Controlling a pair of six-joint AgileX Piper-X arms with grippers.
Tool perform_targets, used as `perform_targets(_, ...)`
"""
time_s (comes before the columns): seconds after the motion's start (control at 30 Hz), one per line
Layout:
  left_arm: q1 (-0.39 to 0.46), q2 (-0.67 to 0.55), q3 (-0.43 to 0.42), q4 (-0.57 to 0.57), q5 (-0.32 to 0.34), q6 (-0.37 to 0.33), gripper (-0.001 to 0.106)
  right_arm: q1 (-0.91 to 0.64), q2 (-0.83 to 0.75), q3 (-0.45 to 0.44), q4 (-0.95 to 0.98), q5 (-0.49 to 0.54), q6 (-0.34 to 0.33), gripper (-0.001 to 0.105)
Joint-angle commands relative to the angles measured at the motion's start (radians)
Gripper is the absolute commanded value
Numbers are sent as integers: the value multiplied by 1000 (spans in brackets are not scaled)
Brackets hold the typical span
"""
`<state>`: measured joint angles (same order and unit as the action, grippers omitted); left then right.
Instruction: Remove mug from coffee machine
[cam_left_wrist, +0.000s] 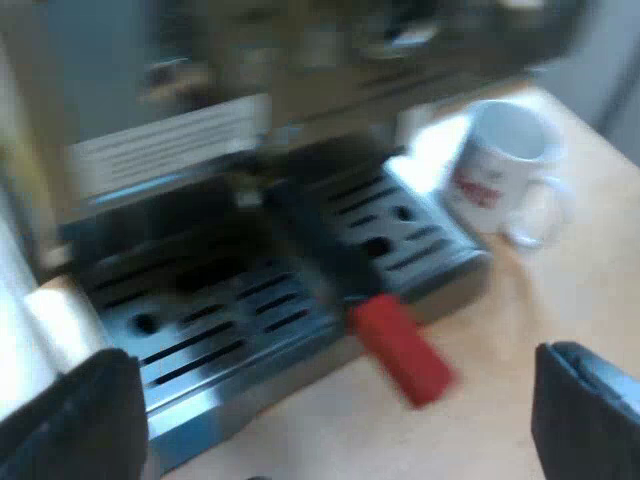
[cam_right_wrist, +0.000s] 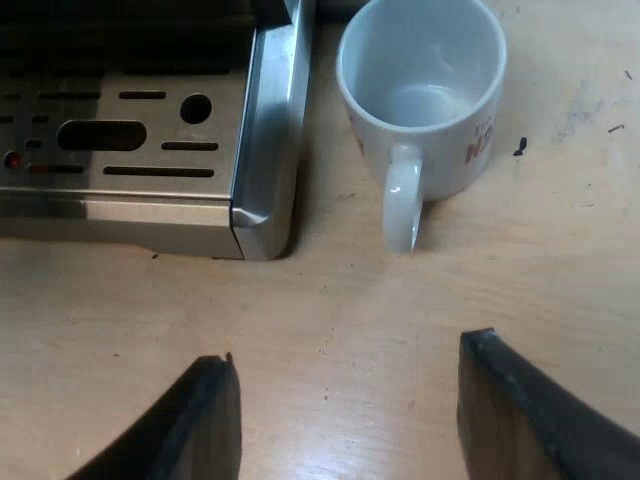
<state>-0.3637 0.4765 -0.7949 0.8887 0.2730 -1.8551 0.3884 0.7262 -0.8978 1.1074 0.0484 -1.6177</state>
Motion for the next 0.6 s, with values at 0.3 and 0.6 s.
perform_targets(0.3, 193, 7, -8, 68, 41, 67, 80, -179, 138, -66, -42, -117, -87, 51)
perform_targets(0.6, 193, 7, -8, 93, -32, 50, 80, -409, 101, -66, -49, -125, -202, 51)
